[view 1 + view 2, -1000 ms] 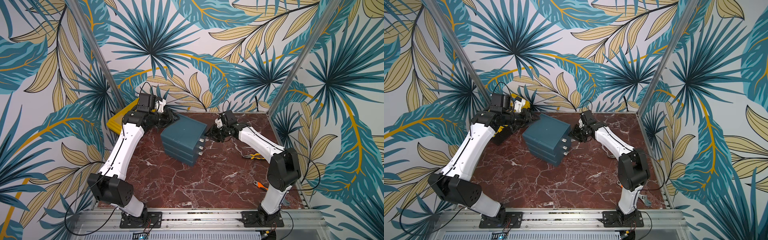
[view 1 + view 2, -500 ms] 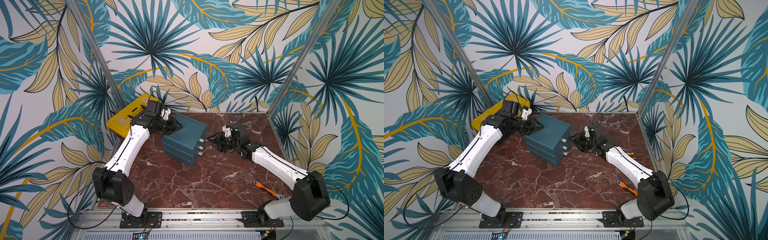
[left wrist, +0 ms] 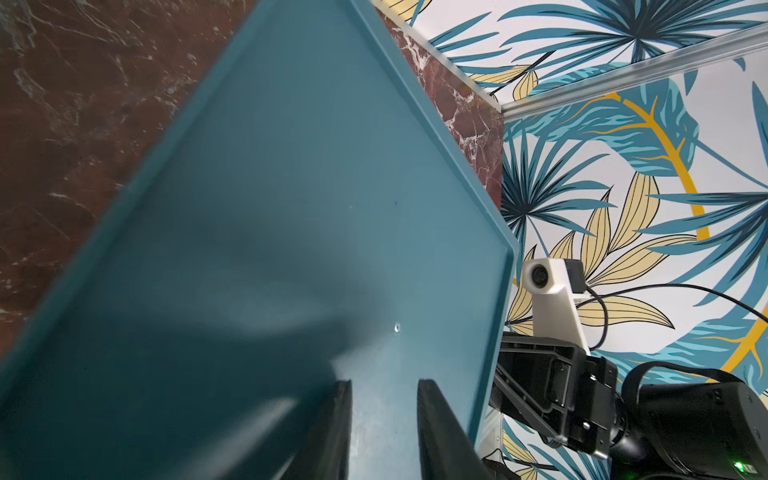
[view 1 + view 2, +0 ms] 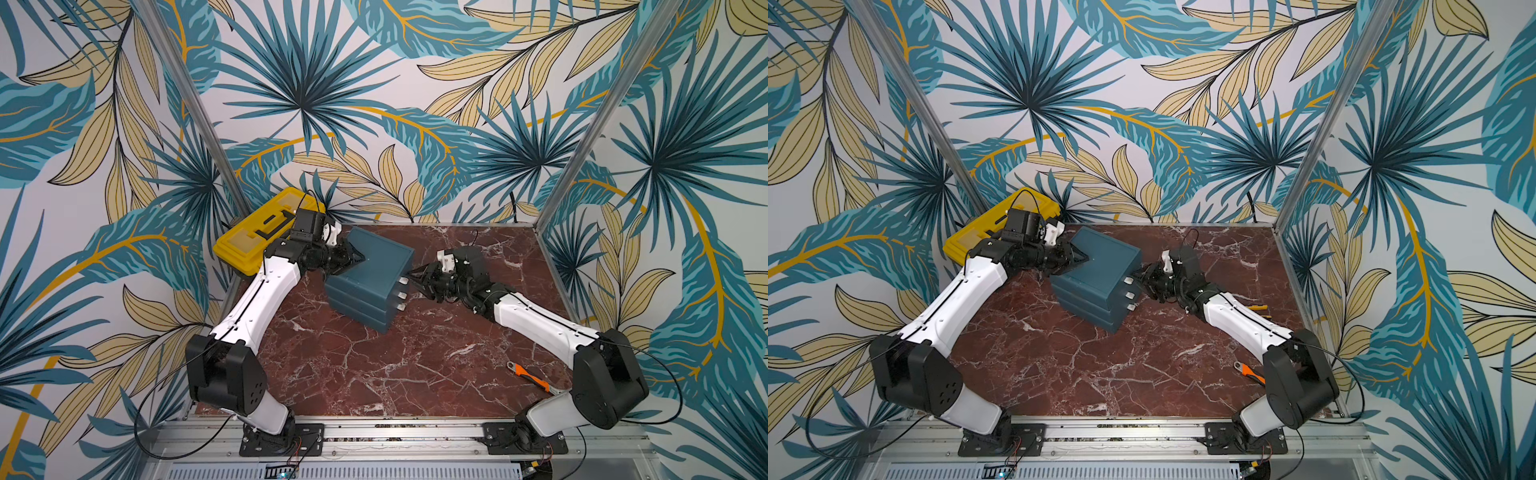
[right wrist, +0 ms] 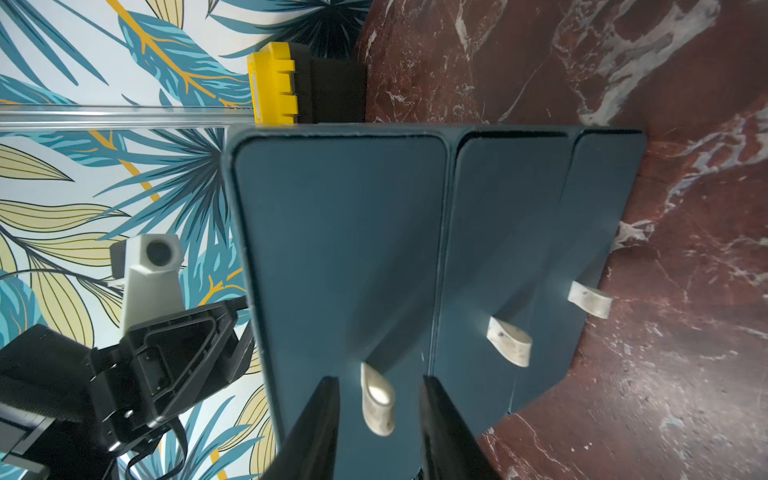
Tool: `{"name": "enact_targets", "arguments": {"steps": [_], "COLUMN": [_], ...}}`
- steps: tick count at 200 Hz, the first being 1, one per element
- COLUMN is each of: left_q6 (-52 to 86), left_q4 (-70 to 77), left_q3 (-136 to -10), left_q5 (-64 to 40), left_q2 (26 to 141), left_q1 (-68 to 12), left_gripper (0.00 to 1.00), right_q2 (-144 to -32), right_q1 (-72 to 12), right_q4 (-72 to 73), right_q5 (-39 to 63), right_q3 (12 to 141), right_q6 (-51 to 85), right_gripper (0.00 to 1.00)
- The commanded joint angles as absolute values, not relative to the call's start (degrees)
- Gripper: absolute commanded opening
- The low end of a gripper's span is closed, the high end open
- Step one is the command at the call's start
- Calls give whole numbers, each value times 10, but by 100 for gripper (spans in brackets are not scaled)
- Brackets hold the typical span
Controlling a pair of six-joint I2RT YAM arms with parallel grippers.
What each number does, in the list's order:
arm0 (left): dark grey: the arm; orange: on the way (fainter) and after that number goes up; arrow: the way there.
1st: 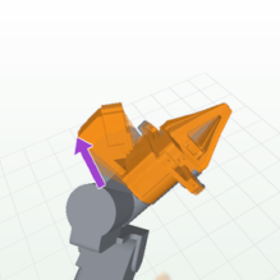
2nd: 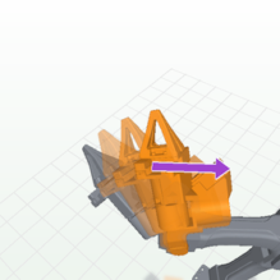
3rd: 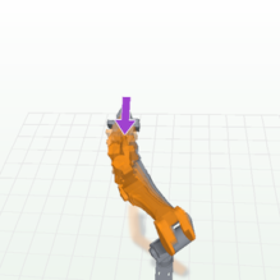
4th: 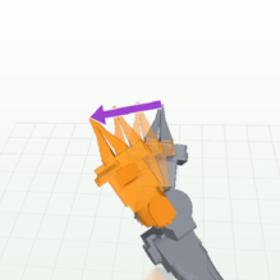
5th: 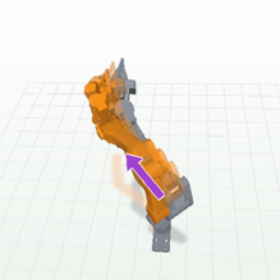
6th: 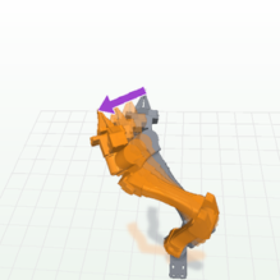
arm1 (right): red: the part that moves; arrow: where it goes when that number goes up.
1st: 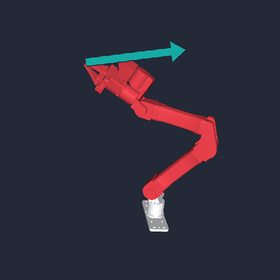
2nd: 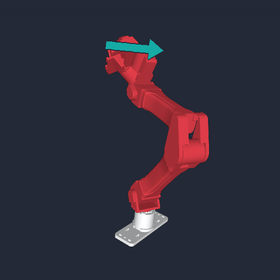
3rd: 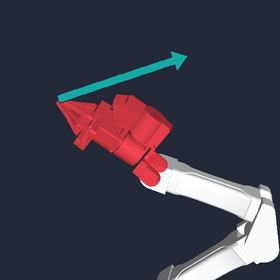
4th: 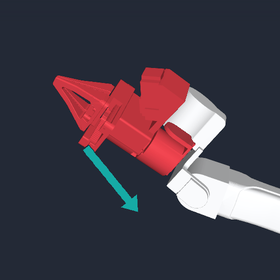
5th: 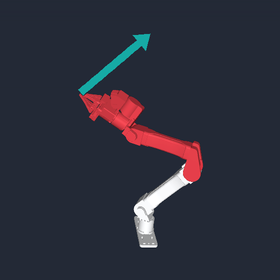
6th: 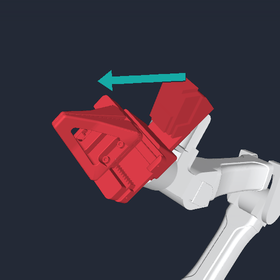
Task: Take the seed bags out of the drawer
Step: Open the drawer in the storage box.
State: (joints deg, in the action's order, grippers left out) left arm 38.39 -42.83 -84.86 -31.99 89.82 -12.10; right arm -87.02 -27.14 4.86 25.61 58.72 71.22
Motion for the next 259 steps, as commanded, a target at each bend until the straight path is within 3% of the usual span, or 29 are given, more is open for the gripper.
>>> {"name": "enact_targets", "arguments": {"steps": [1, 43, 115, 186, 259], "left_q6": [385, 383, 385, 390, 395], "left_q4": [-477, -483, -491, -490, -483], "left_q3": [-818, -816, -807, -803, -788], "left_q5": [-278, -276, -271, -272, -270], "left_q2": [909, 909, 913, 914, 908], "left_q1": [-113, -111, -106, -101, -100], "left_gripper": [31, 32, 34, 34, 34], "right_q2": [-872, -886, -859, -721, -684], "right_q1": [-279, -279, -278, -202, -127], "right_q4": [75, 90, 58, -93, -164], "right_q5": [263, 267, 258, 284, 328], "right_q3": [573, 568, 543, 461, 461], "right_q6": [720, 727, 724, 642, 602], "right_gripper": [36, 32, 0, 0, 0]}}
